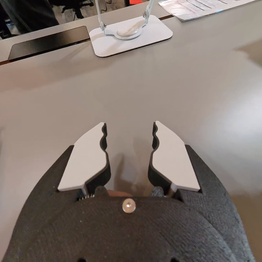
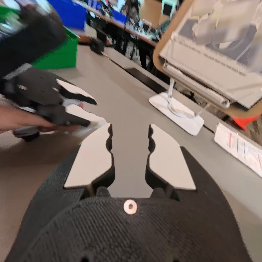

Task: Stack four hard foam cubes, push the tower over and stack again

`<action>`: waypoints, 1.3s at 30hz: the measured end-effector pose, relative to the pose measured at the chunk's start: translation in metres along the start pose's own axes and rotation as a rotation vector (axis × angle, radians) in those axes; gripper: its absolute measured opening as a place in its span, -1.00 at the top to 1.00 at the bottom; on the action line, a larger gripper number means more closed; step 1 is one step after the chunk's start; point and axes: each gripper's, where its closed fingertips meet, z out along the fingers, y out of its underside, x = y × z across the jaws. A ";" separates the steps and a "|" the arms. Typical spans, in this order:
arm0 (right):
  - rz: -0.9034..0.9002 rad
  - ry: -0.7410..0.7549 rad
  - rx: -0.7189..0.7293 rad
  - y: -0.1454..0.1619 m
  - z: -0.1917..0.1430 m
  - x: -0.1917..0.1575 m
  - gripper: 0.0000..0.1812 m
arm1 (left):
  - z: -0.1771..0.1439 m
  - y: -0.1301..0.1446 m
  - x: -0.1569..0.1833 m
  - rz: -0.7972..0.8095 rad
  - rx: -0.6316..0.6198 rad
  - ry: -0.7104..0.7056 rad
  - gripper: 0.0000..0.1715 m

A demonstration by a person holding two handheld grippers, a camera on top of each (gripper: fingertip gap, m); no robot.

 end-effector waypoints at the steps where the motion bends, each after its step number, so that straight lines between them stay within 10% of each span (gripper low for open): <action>1: -0.019 -0.027 0.056 -0.011 -0.005 -0.008 0.46 | 0.000 0.001 0.000 0.004 -0.009 -0.003 0.26; 10: -0.201 -0.289 0.370 -0.073 -0.059 -0.123 0.56 | 0.007 0.020 0.004 0.164 -0.135 -0.076 0.21; 18: -0.350 -0.389 0.403 -0.067 -0.074 -0.177 0.65 | 0.005 0.020 0.013 0.327 -0.123 -0.136 0.22; 33: -0.340 -0.377 0.449 -0.075 -0.082 -0.172 0.67 | 0.004 0.019 0.018 0.355 -0.106 -0.139 0.24; 39: -0.028 -0.156 0.444 -0.085 -0.064 -0.071 0.77 | 0.001 0.009 0.020 0.292 -0.049 -0.094 0.22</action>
